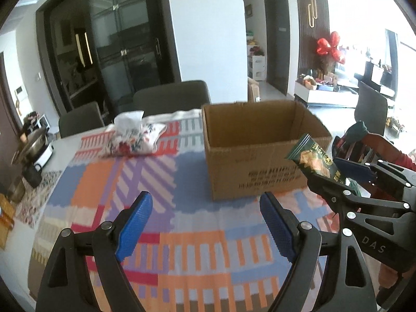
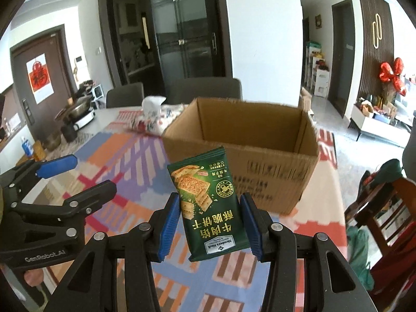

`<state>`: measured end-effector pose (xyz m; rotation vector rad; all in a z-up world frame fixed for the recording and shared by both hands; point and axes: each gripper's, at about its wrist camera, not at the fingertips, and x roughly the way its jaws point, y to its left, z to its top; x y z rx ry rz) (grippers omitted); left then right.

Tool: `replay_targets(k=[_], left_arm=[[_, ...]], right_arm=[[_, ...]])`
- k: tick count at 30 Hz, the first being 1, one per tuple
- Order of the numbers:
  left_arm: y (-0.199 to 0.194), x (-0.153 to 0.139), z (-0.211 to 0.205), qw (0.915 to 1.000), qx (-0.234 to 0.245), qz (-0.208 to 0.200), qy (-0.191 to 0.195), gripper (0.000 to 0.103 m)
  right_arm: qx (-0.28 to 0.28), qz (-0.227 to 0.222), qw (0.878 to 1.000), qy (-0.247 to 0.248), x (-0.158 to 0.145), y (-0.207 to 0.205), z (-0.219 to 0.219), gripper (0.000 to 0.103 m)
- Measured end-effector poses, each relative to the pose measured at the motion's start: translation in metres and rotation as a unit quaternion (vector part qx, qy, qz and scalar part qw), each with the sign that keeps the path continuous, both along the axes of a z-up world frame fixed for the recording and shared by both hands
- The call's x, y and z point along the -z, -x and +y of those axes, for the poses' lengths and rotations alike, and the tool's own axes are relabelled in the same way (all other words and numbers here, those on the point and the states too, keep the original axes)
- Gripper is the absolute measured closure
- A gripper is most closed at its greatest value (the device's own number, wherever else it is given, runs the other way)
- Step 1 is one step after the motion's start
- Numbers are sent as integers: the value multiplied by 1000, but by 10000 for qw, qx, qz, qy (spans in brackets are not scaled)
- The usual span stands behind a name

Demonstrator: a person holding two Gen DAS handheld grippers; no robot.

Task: Organize snacks
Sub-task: 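Carry the green cracker bag into the box and open the right tool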

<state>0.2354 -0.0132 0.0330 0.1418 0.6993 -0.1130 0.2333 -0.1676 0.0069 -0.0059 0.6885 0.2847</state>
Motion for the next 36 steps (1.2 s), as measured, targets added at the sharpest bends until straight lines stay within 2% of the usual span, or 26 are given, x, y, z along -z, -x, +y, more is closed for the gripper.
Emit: replay_targets(k=[8,17,29,36], left_arm=[[-35,-23,-8,9999,93,-123,69,16],[-72,-29,-16,9998,193,-102,25,15],[-112,-21,-17,9999,85,127,25,15],[-118,-19,-16,9998,3,195,-18,15]], right_arm=[[213,-187,9995,164,-27,-29,-10,55],[425,-194,9983,334,-44,-66,-20,55],[505,156,9969,576,-34,-116,-28,55],[498,335,9957,700,-24,-132,-25,54]])
